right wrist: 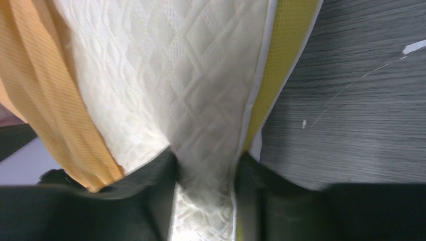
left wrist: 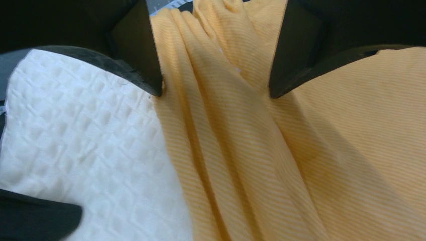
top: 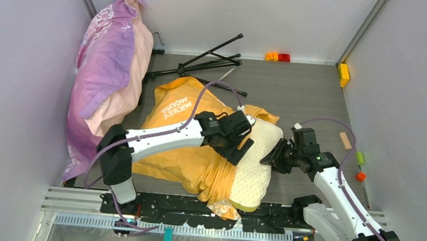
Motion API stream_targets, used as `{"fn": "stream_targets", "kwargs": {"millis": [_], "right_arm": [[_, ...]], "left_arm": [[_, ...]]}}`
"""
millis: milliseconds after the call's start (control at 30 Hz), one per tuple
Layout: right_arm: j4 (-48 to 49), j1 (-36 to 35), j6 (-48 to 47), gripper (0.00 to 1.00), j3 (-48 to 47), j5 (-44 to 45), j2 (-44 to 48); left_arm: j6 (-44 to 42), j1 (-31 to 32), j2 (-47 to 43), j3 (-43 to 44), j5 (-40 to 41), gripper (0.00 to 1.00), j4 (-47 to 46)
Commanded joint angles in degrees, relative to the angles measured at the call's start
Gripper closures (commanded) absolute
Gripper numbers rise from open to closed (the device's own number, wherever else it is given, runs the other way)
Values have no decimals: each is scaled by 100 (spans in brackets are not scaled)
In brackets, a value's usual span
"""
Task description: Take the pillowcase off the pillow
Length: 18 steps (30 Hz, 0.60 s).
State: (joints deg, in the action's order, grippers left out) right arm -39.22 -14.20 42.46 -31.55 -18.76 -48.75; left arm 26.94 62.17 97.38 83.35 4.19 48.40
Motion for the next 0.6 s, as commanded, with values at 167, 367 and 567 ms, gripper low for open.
{"fn": "stream_targets", "kwargs": {"millis": [167,367,567], "right_arm": [[-350,-32,430,100,-466,2254,589],[-939,-33,912,100,-1068,4381,1196],[-1197,-23,959,100,-1680,6092,1482]], "left_arm": [[336,-635,-292,-822,865,69,-280],[350,-1856,-1496,-1747,1264,72,-379],[482,-3104,-2828,-2757,678,71,-968]]}}
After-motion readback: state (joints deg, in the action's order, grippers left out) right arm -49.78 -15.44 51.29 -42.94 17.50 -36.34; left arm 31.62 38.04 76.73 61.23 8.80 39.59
